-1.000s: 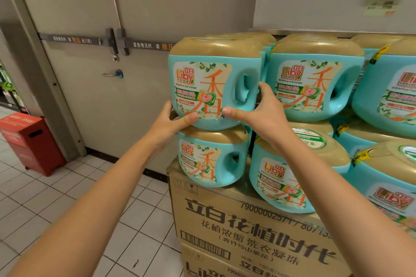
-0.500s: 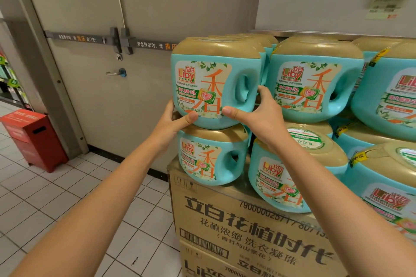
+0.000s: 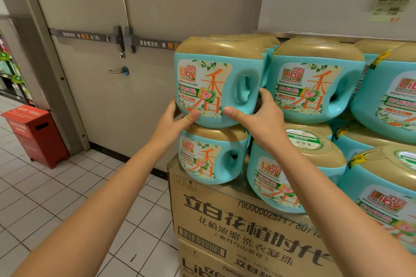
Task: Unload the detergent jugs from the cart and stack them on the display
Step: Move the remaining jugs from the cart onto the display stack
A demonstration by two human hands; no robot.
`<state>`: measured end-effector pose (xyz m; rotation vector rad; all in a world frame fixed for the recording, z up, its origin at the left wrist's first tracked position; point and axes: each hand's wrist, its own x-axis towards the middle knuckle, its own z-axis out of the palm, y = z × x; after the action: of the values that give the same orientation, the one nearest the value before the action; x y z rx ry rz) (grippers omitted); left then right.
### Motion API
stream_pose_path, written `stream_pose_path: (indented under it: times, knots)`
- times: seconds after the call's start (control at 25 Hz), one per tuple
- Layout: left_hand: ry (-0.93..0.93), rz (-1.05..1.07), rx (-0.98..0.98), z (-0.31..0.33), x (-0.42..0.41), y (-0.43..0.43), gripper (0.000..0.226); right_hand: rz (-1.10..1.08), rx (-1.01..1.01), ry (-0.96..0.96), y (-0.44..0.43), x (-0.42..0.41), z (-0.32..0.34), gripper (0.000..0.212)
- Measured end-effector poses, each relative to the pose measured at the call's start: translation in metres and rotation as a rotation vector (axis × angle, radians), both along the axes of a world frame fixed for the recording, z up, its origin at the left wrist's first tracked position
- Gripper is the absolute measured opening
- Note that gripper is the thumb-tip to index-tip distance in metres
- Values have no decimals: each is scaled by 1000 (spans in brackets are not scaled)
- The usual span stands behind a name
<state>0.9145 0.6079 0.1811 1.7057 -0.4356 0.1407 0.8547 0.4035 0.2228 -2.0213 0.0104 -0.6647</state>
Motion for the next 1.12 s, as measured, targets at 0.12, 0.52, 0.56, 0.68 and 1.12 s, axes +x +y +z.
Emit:
stream_pose_path:
  times: [0.12, 0.52, 0.56, 0.68, 1.12]
  knots:
    - [-226, 345, -10, -5, -21, -6, 71, -9, -11, 26, -10, -12, -5, 79]
    - [89, -68, -267, -85, -132, -69, 17, -237, 305, -213, -67, -183, -103, 13]
    - [151, -131, -239, -95, -142, -80, 17, -340, 348, -190, -72, -206, -124, 14]
    - [331, -326, -127, -128, -177, -104, 16, -585, 421, -80, -77, -278, -180, 18]
    - [641, -873, 328, -233, -374, -179, 13, -1249, 732, 171, -9, -568, -287, 20]
